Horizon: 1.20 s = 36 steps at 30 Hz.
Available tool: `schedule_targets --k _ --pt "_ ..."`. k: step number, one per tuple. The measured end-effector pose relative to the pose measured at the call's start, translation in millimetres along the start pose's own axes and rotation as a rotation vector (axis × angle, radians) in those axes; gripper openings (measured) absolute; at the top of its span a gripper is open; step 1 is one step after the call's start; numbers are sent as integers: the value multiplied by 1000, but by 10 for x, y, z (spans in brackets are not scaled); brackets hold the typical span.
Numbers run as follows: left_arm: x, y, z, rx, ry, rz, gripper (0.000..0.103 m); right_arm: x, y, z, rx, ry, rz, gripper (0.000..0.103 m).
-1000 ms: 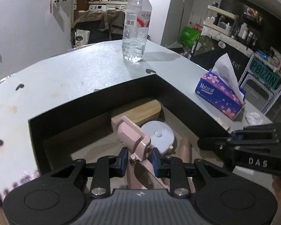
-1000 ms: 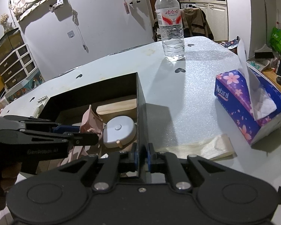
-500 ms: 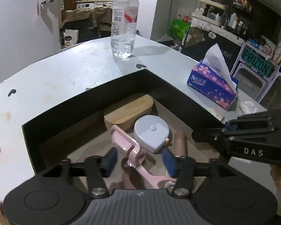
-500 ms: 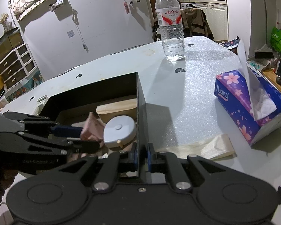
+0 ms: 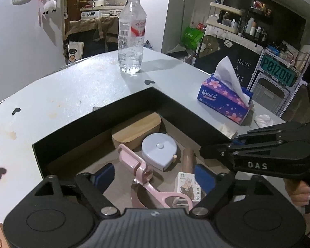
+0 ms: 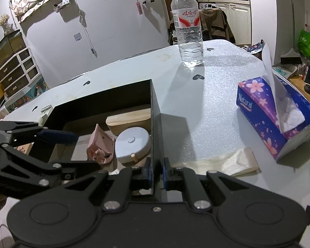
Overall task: Organize rigid objects
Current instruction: 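Carry the pink scissors into the black box and open the left tool, then move the left tool back to the carved wooden square and grasp it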
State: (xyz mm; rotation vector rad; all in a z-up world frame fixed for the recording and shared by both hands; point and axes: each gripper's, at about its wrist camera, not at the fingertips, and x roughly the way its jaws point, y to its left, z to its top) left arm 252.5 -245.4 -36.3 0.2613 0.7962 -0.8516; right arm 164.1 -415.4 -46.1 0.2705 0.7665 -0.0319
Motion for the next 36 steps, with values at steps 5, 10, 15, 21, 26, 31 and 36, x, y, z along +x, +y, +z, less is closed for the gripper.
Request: schedule_targets --k 5,10,15,21,26,31,36 --pt "-109 -21 5 0 -20 2 95 7 -10 1 4 2 2 10" --pt "-260 -51 -16 10 -50 15 101 9 -14 0 7 3 4 11" --pt "-483 -49 -98 17 -83 17 103 10 -14 2 8 3 4 11" --pt "-764 17 -246 4 -116 42 103 7 -10 4 6 3 2 10" --pt "-958 134 -415 -15 -132 81 103 7 -7 3 7 3 2 10" --pt "-1104 332 -573 -75 -151 161 103 6 -5 3 6 2 1 10" --pt "-1226 587 -746 -172 -182 254 103 5 -10 11 10 7 4 11"
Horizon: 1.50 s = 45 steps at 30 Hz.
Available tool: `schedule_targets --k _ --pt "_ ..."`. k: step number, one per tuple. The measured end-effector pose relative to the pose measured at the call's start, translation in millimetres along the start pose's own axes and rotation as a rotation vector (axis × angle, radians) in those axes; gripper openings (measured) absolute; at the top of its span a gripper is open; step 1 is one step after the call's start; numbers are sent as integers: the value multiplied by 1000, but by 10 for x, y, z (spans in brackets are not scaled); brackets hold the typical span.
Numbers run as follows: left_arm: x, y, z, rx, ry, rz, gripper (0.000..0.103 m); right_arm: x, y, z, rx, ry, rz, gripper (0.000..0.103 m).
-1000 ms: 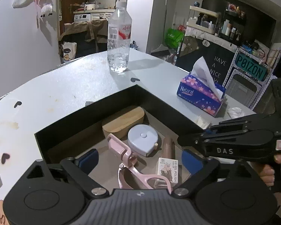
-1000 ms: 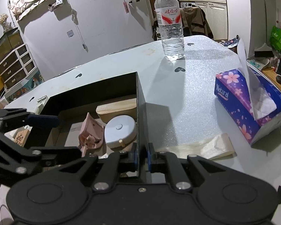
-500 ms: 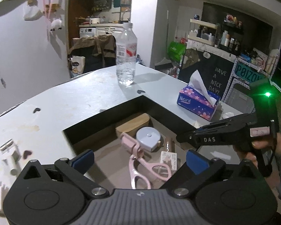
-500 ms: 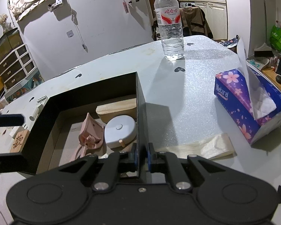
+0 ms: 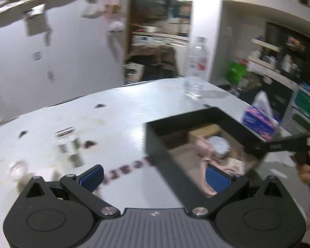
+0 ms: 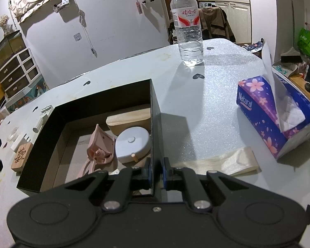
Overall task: Organize rigid objects
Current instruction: 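Move the left tool back to the carved wooden square and grasp it, then lower the carved wooden square into the black box and release it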
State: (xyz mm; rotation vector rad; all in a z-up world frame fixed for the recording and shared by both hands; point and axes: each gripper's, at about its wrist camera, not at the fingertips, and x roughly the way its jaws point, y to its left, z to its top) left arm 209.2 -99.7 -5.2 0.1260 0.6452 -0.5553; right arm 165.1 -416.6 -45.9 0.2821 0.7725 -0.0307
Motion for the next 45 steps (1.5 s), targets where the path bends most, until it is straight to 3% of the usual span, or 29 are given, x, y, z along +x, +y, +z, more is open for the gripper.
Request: schedule_targets --k 16,24,29,33,35,45 --pt "221 750 -361 -366 24 270 103 14 5 4 -5 -1 -10 10" --pt "475 775 -456 -357 29 356 101 14 9 4 -5 -1 -10 10" --pt "592 737 -442 -339 31 388 91 14 8 3 -4 -1 -10 10" --pt "609 706 -430 -320 25 424 73 14 8 3 -4 -1 -10 10" --pt "584 704 -434 -322 18 410 65 15 8 3 -5 0 -10 10" --pt "336 591 -440 -330 -2 358 65 9 20 0 -13 -2 -11 10"
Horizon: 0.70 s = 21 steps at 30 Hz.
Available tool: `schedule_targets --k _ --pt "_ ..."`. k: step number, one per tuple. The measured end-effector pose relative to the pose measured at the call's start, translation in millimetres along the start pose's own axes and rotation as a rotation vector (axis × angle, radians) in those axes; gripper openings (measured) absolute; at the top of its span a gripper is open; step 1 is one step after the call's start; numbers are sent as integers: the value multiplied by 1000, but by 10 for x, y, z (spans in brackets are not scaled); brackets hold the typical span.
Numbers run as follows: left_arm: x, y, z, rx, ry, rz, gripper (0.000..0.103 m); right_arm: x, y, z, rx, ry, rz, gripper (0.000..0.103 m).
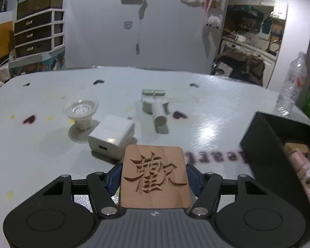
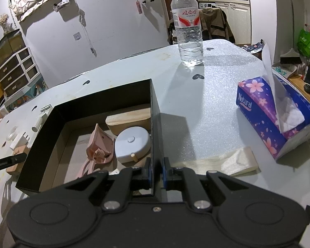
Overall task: Organize rigid objects
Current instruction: 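Lower the carved wooden square into the black box and release it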
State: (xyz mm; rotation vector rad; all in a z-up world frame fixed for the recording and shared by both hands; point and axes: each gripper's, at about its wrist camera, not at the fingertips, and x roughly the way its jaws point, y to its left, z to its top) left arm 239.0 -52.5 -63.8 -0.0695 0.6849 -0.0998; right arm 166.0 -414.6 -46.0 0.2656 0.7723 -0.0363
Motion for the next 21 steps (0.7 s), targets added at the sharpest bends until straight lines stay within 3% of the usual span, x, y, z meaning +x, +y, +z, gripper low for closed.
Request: schedule_targets --k 6,9,16,21 --pt "-294 -250 141 46 -69 -129 65 0 -2 0 -2 -1 1 10" --pt "-369 -480 247 131 -113 -220 65 1 -2 0 -2 0 0 10" --pt "-328 -1093 513 513 -153 -465 65 -3 3 2 -4 0 2 10" --pt "-86 -1393 600 796 -93 -586 65 -4 1 3 0 0 0 10"
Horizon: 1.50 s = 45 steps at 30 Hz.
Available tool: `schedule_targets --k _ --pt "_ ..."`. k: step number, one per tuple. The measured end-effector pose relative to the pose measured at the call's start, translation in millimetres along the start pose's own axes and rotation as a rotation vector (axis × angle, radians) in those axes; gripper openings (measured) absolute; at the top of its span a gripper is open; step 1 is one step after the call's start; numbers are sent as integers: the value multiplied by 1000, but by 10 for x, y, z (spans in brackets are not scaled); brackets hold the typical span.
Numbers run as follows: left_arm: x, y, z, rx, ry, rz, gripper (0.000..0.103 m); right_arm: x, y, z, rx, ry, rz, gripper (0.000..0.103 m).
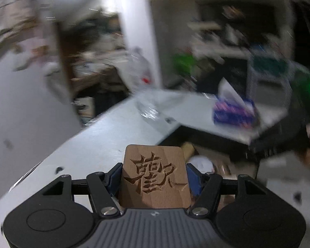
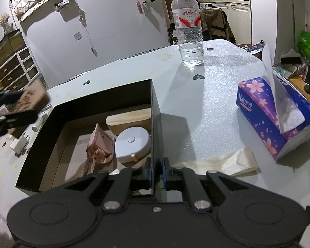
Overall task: Organize rigid objects
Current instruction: 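Lower the carved wooden square into the black box and release it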
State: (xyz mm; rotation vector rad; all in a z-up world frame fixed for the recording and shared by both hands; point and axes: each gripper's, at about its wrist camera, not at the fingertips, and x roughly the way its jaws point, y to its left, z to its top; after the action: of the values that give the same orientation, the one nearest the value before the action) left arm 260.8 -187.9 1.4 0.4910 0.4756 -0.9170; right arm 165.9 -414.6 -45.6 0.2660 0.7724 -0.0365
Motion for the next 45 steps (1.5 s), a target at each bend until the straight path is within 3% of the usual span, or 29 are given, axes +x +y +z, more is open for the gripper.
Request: schedule_targets --k 4,14,26,29,36,38,45 --pt "293 8 21 148 101 -80 65 4 5 9 -6 3 -1 10" --pt "600 -55 -28 402 146 -172 65 15 12 18 -8 9 -4 10" --pt "751 -71 -181 609 223 -191 65 23 25 29 -11 16 -13 9" --pt "762 -47 -178 598 227 -205 65 26 27 26 -10 16 -15 9" --pt "722 -67 -198 577 195 -210 82 29 27 28 -9 18 -16 9" --pt "711 -76 -197 560 204 -220 82 29 24 28 -9 19 -15 9" --pt "635 -5 -78 376 221 -249 88 32 24 28 -7 18 -16 9"
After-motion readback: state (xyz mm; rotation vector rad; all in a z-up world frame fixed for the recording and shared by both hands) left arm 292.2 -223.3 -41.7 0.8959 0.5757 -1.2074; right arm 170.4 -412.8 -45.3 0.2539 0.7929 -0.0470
